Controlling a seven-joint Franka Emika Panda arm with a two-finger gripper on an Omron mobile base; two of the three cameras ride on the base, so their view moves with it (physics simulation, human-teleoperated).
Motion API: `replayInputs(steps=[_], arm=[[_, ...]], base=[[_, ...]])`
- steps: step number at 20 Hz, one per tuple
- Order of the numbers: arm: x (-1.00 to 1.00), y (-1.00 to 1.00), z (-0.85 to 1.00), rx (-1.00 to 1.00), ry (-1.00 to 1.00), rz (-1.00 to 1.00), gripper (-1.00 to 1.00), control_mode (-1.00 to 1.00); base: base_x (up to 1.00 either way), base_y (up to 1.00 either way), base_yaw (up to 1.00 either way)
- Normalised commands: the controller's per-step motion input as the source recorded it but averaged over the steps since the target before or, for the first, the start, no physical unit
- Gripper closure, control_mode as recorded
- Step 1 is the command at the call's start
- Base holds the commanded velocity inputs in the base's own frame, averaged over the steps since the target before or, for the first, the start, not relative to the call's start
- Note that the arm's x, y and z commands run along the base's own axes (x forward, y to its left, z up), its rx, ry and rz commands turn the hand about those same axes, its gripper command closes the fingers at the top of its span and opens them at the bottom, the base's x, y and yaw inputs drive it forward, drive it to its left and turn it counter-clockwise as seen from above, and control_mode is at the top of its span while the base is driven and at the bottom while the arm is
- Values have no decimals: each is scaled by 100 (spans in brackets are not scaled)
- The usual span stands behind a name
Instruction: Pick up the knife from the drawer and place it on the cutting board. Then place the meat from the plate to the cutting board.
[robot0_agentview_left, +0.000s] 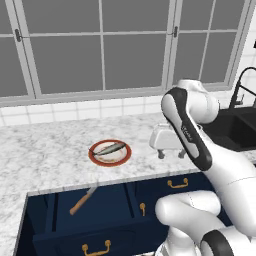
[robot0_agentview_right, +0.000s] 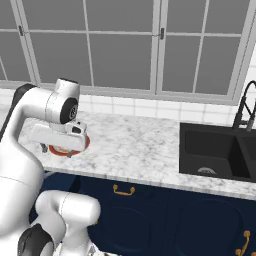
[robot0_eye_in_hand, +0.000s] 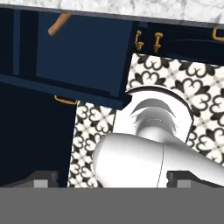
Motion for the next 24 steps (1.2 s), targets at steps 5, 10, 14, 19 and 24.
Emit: replayInputs(steps=[5,10,14,19,24], arm=[[0,36,0,-6,0,0,-100,-100],[0,0,0,0,0,0,-100,100],[0,0,0,0,0,0,-100,100],[0,0,0,0,0,0,-100,100],[0,0,0,0,0,0,-100,100]], base=[[0,0,0],[2,-6,1],[1,-39,12],[-24,-72,18],[-31,-26,36]])
